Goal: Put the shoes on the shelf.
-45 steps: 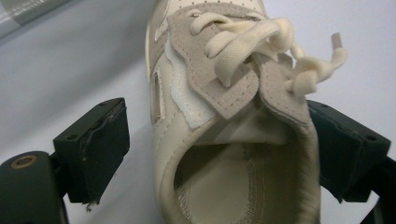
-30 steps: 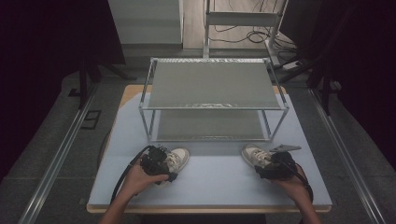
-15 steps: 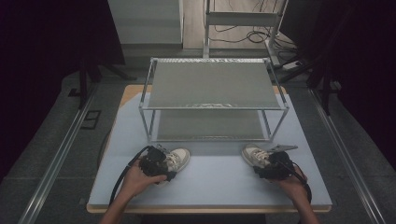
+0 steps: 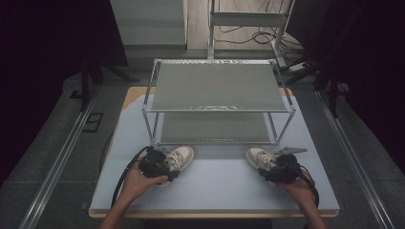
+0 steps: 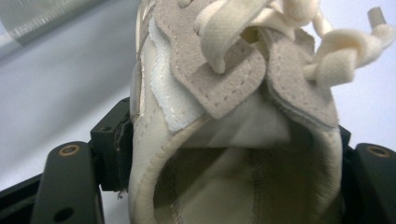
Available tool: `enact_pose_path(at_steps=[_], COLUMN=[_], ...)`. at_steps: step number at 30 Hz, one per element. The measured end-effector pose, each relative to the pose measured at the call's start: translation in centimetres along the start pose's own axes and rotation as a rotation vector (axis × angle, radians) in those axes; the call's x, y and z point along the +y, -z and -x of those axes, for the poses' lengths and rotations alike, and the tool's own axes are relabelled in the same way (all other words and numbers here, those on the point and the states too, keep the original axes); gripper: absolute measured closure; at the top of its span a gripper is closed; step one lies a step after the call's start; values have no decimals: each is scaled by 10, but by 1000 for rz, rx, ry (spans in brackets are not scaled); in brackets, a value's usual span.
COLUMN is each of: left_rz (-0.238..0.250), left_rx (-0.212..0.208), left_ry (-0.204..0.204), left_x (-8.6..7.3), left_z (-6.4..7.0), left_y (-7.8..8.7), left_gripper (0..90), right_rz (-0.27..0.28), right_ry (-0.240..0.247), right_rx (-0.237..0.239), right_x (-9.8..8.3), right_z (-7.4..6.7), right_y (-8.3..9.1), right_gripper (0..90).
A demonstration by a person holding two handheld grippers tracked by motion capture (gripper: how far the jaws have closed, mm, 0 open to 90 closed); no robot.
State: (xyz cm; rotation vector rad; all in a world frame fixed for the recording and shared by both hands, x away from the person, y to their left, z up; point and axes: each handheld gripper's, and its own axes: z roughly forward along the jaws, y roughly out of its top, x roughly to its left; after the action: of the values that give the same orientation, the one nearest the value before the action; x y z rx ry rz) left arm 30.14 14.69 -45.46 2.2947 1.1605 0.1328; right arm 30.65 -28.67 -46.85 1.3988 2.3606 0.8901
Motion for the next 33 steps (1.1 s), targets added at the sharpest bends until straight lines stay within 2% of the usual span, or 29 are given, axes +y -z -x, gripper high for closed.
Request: enact_pose_path(at_steps=[14,17,21,26,33], left_rz=[35,41,42,60,56], left_rx=[-5,-16,-10,-4,-6], left_ry=[13,19,5,11,-1], left_x=[24,28,34,42,51], left_z=[-1,0,3,5,9], left_y=[-5,-6,-8,-9,-13], left_gripper=[268,268,269,269,270], right_rz=[54,56,56,60,60], right_ry=[8,6,6,2,5], right_rx=[3,3,5,6,5], right_x=[21,24,30,36,43], right_z=[-9,-10,-13,-14,-16], right_y=[5,4,0,-2,-6], right_gripper=[267,267,267,268,268])
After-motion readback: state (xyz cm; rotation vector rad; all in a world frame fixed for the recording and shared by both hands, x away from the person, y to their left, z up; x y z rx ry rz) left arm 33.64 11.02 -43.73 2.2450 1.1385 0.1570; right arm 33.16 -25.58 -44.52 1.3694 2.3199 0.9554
